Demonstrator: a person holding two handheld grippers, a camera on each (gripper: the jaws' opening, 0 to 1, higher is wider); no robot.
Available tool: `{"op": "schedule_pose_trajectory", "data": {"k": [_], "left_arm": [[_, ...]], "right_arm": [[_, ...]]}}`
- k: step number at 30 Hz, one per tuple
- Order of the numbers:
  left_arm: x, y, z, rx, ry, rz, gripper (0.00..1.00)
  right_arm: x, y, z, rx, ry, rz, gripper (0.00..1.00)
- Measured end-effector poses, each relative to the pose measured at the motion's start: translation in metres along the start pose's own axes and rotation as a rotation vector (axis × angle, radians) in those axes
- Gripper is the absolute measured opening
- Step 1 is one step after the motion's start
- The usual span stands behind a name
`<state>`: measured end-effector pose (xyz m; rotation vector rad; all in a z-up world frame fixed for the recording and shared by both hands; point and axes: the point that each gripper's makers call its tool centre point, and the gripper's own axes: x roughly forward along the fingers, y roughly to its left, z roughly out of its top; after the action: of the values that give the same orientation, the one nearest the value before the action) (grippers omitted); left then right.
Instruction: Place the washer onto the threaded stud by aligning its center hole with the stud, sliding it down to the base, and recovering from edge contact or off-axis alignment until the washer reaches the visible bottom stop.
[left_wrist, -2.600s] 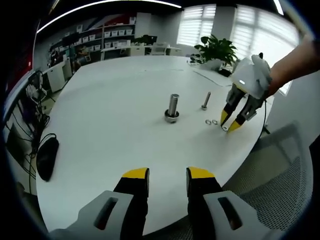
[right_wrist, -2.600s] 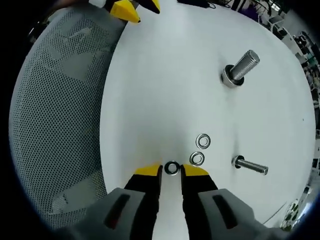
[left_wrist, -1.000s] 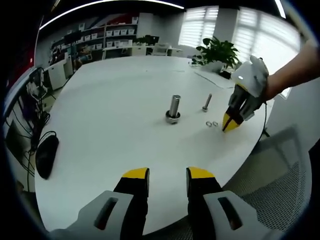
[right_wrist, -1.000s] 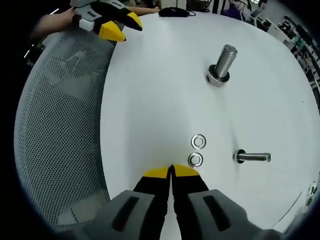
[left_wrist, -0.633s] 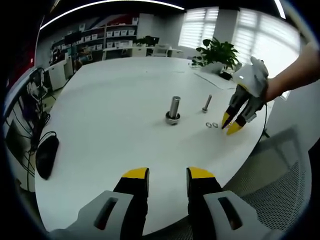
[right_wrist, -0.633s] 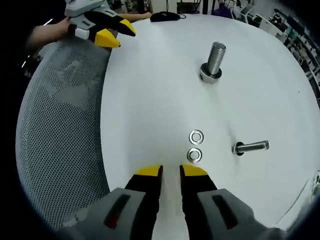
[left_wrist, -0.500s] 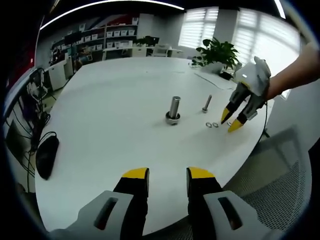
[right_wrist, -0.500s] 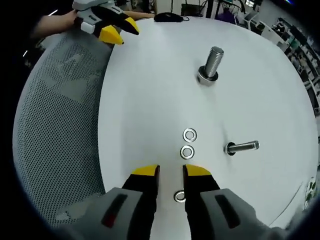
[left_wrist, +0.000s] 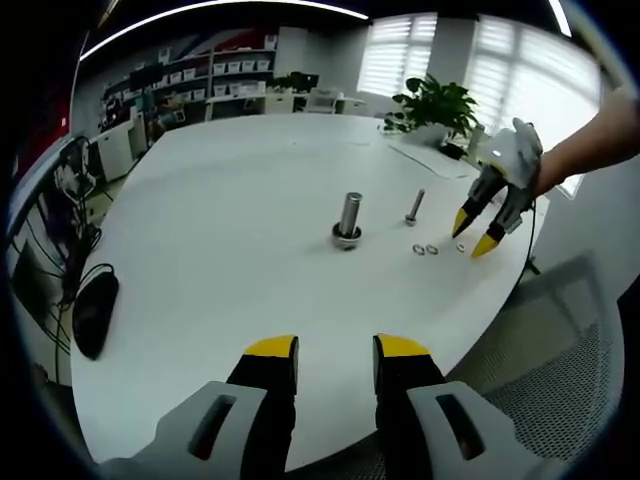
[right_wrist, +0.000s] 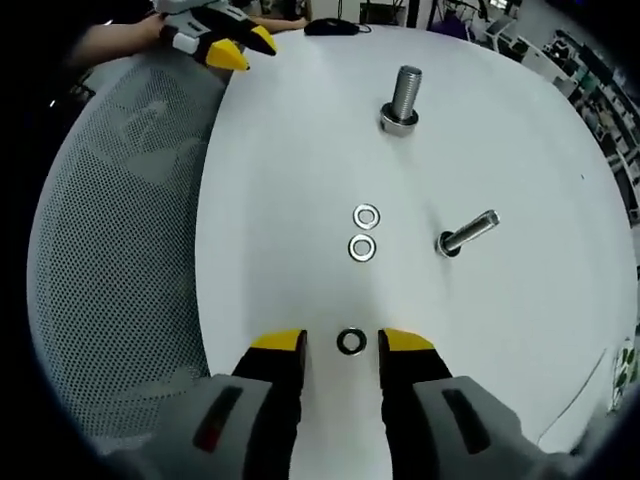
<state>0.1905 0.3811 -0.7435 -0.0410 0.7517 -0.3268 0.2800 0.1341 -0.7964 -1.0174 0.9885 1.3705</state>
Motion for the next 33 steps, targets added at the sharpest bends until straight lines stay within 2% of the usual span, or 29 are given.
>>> {"op": "schedule_pose_trajectory", "data": {"k": [6, 8, 12, 18, 22, 30, 33], "left_arm": [[0.0002, -0.0005, -0.0006, 0.003, 0.005, -0.001, 0.28], [0.0002, -0.0008, -0.0007, 0.004, 0.005, -0.002, 0.28], [0.0002, -0.0005, -0.0009, 0.003, 0.006, -0.002, 0.28], [0.0001, 0.0, -0.0008, 0.004, 0.005, 0.001, 0.28], [0.0003, 0.0003, -0.0011, 0.005, 0.007, 0.002, 0.28], [0.0007, 0.0004, -0.0019, 0.008, 0.011, 0.001, 0.28], [0.0005, 0.0001, -0.0015, 0.007, 0.01, 0.001, 0.28]], "right_arm": [[0.0011, -0.0029, -0.0078, -0.01, 0.038, -0.016, 0.3], [0.0076, -0.0035, -0.0052, -0.012, 0.024, -0.01, 0.3], [0.0028, -0.0029, -0.0045, 0.008, 0.013, -0.014, 0.29], [0.0039, -0.0022, -0.0025, -0.033, 0.052, -0.004, 0.27], [0.0046, -0.0038, 0.0003, -0.029, 0.064, -0.007, 0.23], [0.0047, -0.004, -0.0009, -0.092, 0.102, 0.004, 0.17], [0.0053, -0.0025, -0.0009, -0.145, 0.135, 0.0, 0.16]]}}
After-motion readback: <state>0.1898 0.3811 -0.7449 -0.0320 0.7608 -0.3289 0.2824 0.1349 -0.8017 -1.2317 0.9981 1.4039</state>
